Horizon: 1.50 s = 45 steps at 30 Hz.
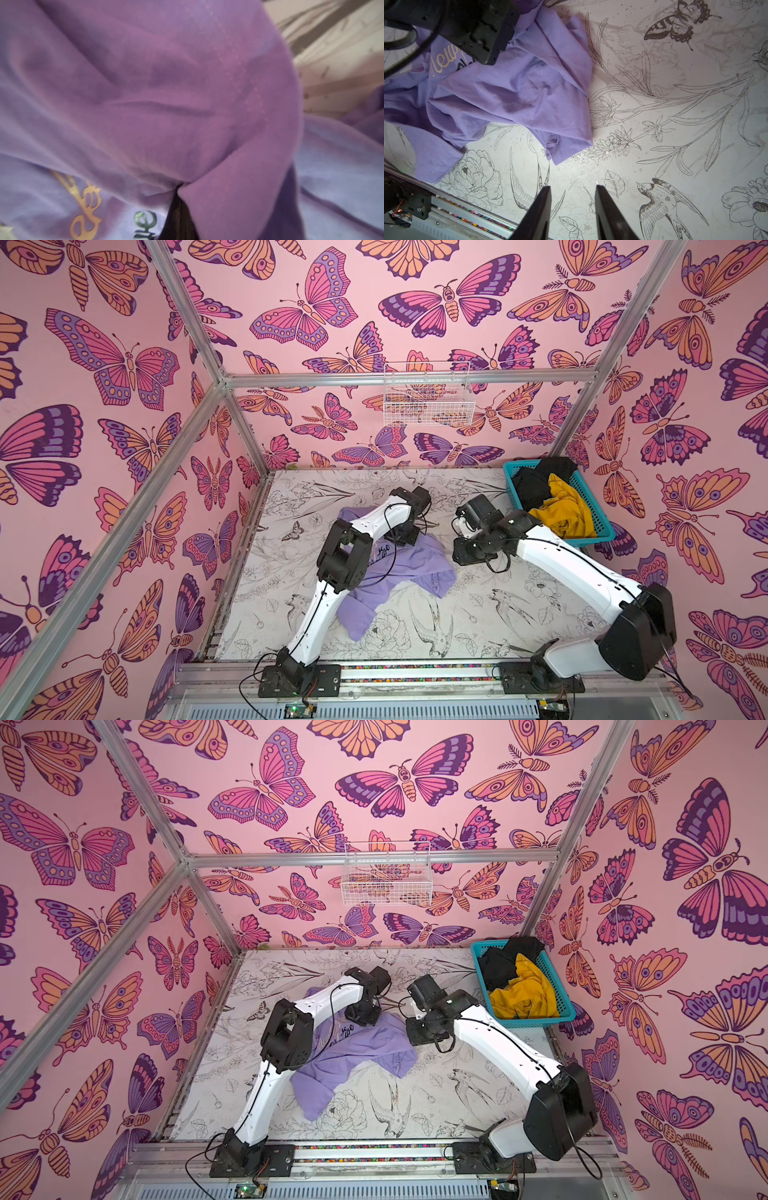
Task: Fold and stack t-shirts
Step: Flatten out the T-shirt at the center of the board.
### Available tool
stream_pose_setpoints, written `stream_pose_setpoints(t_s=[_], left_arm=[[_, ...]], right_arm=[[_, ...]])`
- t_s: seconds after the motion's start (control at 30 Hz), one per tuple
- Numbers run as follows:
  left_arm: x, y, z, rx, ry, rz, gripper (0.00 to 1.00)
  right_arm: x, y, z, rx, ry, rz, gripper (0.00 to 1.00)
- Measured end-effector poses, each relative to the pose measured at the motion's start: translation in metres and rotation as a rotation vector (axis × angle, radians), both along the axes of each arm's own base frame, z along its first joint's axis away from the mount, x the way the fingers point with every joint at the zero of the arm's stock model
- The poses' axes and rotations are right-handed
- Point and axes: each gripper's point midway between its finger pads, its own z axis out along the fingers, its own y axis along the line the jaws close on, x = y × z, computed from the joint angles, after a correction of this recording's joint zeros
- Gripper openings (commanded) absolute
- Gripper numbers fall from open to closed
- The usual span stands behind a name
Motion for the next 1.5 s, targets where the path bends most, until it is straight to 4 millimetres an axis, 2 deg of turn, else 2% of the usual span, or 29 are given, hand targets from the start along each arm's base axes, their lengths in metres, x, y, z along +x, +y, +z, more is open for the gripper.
stream_pose_setpoints(t_s=[0.1,0.2,0.27,0.33,0.37,0.43,0.5,0.6,0.67,0.77,0.93,1.03,1.1,1.17,1.3,1.4,1.5], left_arm=[[0.007,0.012,0.033,0.033,-0.087,0.014,0.00],[0.014,0.026,0.102,0.029,-0.244,0.043,0.00],[0.013,0.039,0.161,0.006,-0.374,0.070,0.00],[0.008,0.053,0.210,-0.014,-0.476,0.097,0.00],[0.004,0.060,0.231,-0.022,-0.519,0.111,0.00],[-0.003,0.071,0.255,-0.023,-0.570,0.135,0.00],[-0.008,0.079,0.260,-0.011,-0.580,0.152,0.00],[-0.013,0.085,0.247,0.026,-0.546,0.164,0.00],[-0.016,0.087,0.236,0.047,-0.517,0.168,0.00],[-0.018,0.089,0.229,0.064,-0.497,0.173,0.00],[-0.019,0.090,0.228,0.062,-0.499,0.197,0.00],[-0.021,0.091,0.226,0.057,-0.494,0.212,0.00],[-0.023,0.092,0.225,0.052,-0.490,0.218,0.00],[-0.025,0.092,0.227,0.046,-0.490,0.226,0.00],[-0.030,0.096,0.236,0.030,-0.501,0.233,0.00],[-0.035,0.099,0.247,0.021,-0.509,0.235,0.00],[-0.037,0.100,0.262,-0.001,-0.531,0.238,0.00]], right_arm=[[-0.002,-0.001,-0.008,-0.004,0.010,0.001,0.40],[-0.006,0.000,-0.020,-0.006,0.042,0.008,0.40],[-0.006,0.003,-0.031,-0.006,0.064,0.014,0.40],[-0.005,0.006,-0.042,-0.010,0.082,0.022,0.42],[-0.005,0.008,-0.047,-0.010,0.091,0.029,0.43],[-0.001,0.013,-0.057,-0.012,0.104,0.043,0.43],[0.005,0.020,-0.069,-0.019,0.120,0.060,0.43],[0.022,0.036,-0.079,-0.017,0.131,0.088,0.43],[0.035,0.051,-0.077,0.013,0.120,0.109,0.43],[0.052,0.073,-0.057,0.085,0.083,0.134,0.43],[0.071,0.108,-0.009,0.196,-0.028,0.196,0.44],[0.074,0.122,0.009,0.237,-0.063,0.231,0.44],[0.075,0.128,0.012,0.247,-0.067,0.252,0.44],[0.076,0.131,0.004,0.240,-0.055,0.266,0.44],[0.072,0.132,-0.033,0.185,0.010,0.292,0.44],[0.068,0.131,-0.058,0.150,0.056,0.307,0.44],[0.067,0.132,-0.072,0.134,0.078,0.312,0.44]])
